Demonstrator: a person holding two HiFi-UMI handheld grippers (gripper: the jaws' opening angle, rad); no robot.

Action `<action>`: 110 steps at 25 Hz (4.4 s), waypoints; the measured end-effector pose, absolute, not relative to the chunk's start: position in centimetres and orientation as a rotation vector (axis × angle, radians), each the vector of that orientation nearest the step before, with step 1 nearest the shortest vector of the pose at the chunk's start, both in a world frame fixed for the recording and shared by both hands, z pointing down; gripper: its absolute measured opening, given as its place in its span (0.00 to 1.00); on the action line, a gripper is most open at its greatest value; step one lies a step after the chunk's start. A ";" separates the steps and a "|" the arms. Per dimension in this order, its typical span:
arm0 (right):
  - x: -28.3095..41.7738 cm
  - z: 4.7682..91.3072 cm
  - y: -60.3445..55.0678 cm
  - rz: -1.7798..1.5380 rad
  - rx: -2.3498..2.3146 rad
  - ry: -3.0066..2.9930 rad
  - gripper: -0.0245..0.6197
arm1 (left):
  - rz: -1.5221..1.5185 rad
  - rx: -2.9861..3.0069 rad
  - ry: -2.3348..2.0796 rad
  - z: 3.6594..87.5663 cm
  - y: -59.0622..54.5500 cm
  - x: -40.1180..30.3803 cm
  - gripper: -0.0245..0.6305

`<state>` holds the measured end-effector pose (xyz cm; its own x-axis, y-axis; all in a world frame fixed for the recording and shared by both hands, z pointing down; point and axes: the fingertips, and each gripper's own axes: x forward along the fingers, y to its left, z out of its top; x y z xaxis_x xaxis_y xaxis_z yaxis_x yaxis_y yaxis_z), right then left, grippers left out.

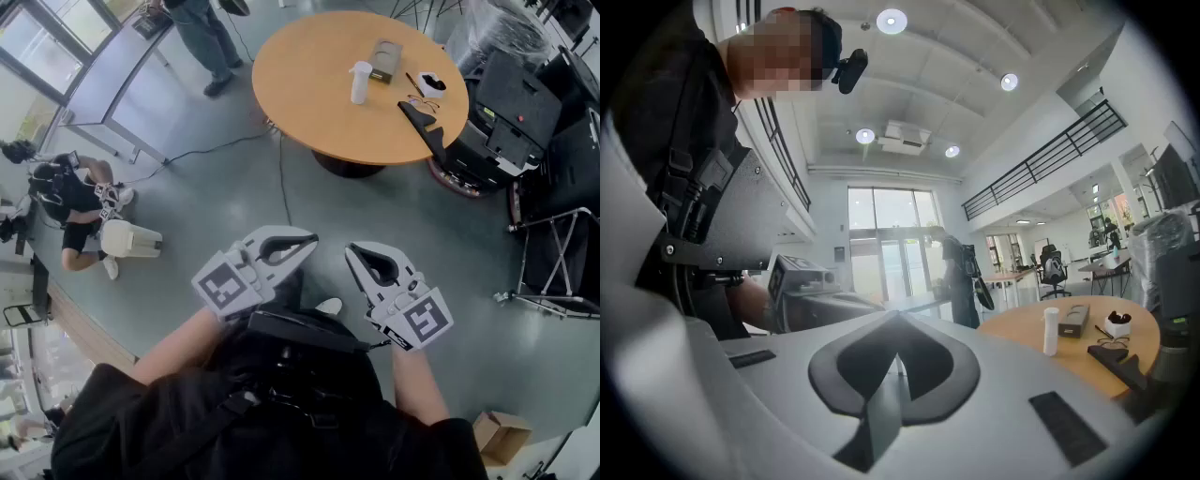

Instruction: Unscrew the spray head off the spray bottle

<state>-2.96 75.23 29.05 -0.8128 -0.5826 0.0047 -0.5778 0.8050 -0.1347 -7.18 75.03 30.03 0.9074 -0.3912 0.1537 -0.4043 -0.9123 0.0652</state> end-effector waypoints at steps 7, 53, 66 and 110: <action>-3.7 28.5 73.5 -0.178 -0.970 2.945 0.04 | 0.193 2.998 -0.553 29.5 73.3 -6.7 0.04; -20.6 30.7 42.7 -0.252 -1.191 2.926 0.04 | 0.071 2.977 -0.276 31.5 43.0 -22.6 0.04; -18.2 30.2 39.0 -0.237 -1.142 2.933 0.04 | 0.058 3.008 -0.291 30.4 39.4 -20.0 0.04; 6.0 31.3 22.0 -0.224 -0.838 2.998 0.04 | 0.169 2.987 -0.555 31.6 23.0 5.1 0.04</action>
